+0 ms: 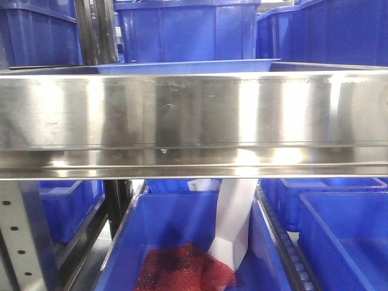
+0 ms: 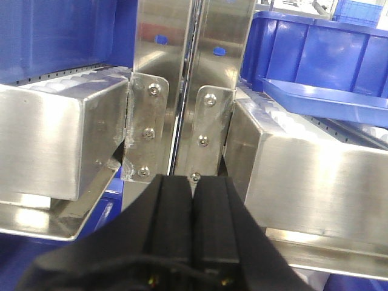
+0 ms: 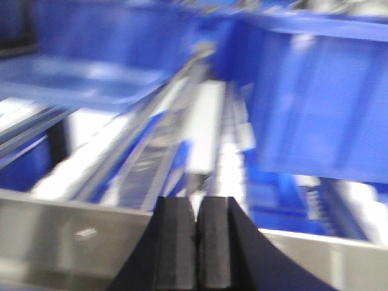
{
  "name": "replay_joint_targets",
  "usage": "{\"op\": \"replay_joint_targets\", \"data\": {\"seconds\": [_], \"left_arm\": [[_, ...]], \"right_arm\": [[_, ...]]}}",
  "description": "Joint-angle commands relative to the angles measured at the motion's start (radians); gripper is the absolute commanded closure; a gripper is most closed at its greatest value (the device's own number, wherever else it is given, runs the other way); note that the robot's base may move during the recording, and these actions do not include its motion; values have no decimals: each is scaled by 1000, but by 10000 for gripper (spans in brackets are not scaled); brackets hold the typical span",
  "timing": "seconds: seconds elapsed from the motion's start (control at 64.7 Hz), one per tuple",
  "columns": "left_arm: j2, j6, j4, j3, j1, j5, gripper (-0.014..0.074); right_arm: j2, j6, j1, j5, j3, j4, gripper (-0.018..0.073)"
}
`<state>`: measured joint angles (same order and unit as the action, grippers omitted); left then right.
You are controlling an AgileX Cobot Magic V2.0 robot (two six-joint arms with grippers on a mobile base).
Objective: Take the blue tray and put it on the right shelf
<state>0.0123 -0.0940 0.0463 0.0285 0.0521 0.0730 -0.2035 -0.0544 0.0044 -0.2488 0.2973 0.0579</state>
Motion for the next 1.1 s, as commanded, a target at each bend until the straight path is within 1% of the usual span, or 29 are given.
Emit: {"op": "replay_joint_targets", "data": {"seconds": [0.0, 0.031, 0.108, 0.278, 0.309, 0.433, 1.082], "left_arm": [[10, 3, 7, 28, 0, -93, 643], [10, 3, 7, 28, 0, -93, 643], [10, 3, 7, 28, 0, -93, 643], [10, 3, 7, 28, 0, -93, 643], [10, 3, 7, 28, 0, -93, 643], [10, 3, 7, 28, 0, -95, 643], [10, 3, 7, 28, 0, -95, 643]], "right_arm": [[37, -35, -81, 163, -52, 52, 503], [58, -35, -104, 184, -80, 54, 503], [110, -35, -133, 226, -162, 54, 503], [225, -34, -135, 302, -307, 54, 503], [238, -34, -135, 270, -305, 54, 503], [234, -34, -135, 254, -304, 54, 503], [233, -34, -135, 255, -304, 54, 503]]}}
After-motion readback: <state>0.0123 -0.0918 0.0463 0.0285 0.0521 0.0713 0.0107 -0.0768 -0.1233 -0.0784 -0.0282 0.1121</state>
